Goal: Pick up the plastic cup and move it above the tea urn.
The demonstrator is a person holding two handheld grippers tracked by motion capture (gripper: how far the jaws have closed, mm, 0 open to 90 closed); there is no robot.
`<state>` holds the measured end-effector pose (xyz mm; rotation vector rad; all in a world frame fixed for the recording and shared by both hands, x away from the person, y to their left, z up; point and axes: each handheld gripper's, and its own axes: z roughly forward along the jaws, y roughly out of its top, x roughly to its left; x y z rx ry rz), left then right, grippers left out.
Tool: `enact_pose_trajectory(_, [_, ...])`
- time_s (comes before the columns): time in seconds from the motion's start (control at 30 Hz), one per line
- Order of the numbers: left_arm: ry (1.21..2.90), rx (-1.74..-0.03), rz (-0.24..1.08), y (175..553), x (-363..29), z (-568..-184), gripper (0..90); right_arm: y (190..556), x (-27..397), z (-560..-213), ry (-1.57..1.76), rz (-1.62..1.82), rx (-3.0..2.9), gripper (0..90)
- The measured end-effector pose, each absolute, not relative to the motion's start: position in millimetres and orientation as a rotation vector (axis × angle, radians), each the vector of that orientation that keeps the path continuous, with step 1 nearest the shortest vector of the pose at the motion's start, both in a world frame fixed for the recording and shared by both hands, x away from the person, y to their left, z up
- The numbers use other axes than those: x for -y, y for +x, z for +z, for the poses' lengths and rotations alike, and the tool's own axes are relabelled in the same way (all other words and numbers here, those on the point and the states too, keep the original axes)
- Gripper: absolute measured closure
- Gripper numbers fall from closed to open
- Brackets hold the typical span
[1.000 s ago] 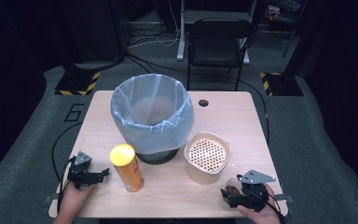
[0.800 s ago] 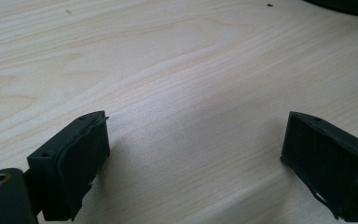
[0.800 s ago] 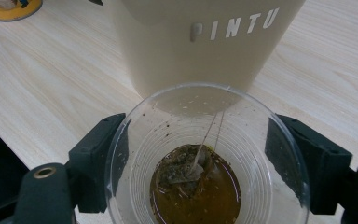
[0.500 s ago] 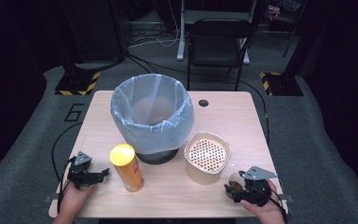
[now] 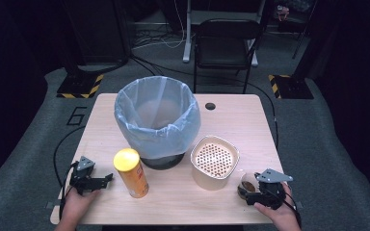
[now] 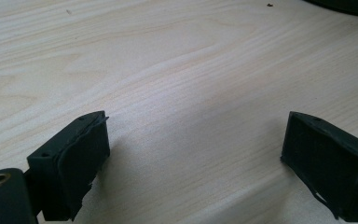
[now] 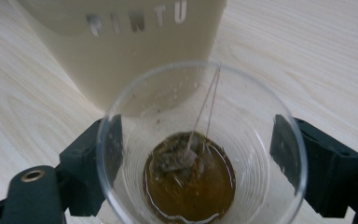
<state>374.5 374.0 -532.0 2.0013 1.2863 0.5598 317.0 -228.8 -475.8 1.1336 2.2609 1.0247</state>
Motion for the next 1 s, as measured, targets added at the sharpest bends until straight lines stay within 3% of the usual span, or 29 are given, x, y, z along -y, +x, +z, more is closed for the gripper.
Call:
enact_pose_trajectory(0.3, [2.004, -1.285, 0.562, 374.6, -374.2, -531.9, 7.2, 314.6, 226.0, -482.1, 1.201, 1.052, -2.209, 26.7])
enact_pose_trajectory(1.0, [2.004, -1.285, 0.562, 374.6, -374.2, -531.9, 7.2, 313.4, 229.1, -480.1, 1.163, 1.054, -2.209, 33.0])
